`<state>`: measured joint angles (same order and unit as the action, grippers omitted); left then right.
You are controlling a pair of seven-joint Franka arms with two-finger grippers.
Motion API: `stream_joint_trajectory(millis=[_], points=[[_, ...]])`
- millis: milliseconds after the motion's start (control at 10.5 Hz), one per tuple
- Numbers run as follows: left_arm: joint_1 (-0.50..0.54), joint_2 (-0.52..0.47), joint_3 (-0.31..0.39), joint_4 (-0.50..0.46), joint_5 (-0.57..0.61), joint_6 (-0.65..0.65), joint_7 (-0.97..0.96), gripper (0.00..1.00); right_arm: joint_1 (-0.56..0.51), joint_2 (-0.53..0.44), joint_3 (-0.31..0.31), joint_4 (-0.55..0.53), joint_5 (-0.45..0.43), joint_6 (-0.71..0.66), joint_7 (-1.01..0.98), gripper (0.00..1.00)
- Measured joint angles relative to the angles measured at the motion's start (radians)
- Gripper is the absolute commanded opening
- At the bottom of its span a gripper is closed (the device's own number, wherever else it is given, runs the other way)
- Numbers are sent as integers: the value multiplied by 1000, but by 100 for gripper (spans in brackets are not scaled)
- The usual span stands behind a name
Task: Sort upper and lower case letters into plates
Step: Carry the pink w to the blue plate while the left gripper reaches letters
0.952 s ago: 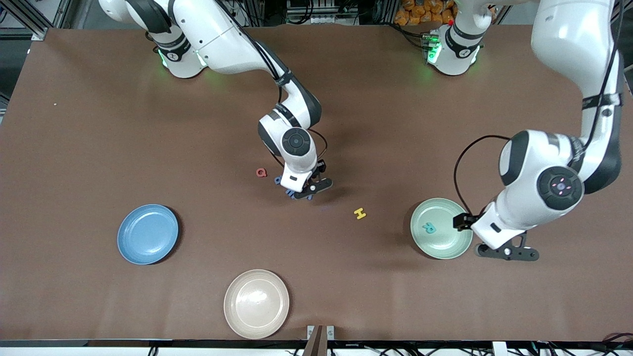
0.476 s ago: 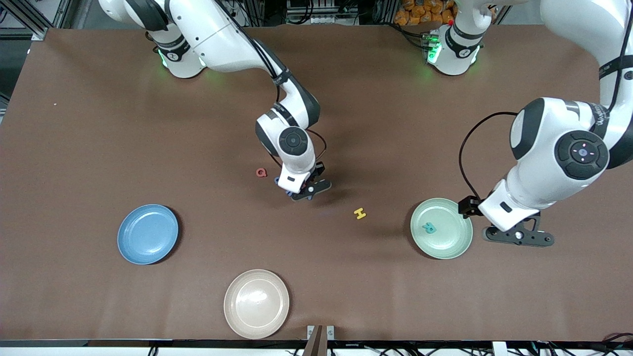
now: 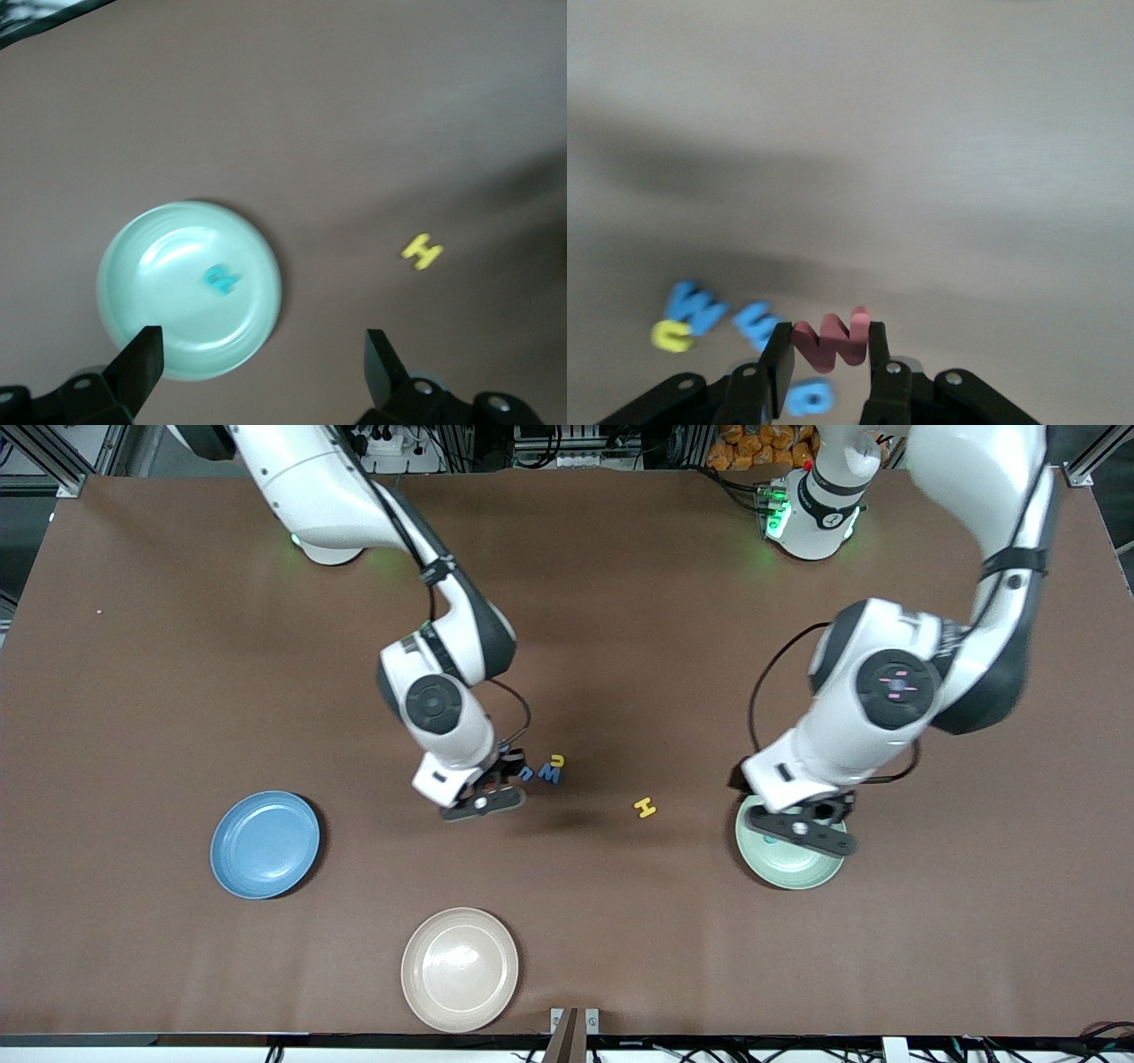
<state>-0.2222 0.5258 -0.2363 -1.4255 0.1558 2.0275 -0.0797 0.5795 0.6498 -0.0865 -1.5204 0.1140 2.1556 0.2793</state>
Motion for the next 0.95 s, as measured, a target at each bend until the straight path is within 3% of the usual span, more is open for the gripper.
stream_joint_trajectory(millis=[190,571,667,762,857,952], points=[[-81,71,-1,-3,0,118,0,100,-121,-21,-17,-6,-1,-68,-62,0],[-211,184,-3,7,0,288,-115,100,-394,-24,-28,-81,-17,-79,-380,0],[-247,205,-1,15,0,316,-167,100,-445,-24,-28,-89,-35,-79,-431,14],[-280,228,1,26,0,333,-212,100,-484,-24,-28,-93,-58,-78,-455,75],[-307,253,3,40,0,339,-251,97,-509,-24,-28,-95,-70,-77,-464,100],[-325,273,4,51,0,343,-278,95,-516,-24,-28,-96,-74,-73,-464,100]])
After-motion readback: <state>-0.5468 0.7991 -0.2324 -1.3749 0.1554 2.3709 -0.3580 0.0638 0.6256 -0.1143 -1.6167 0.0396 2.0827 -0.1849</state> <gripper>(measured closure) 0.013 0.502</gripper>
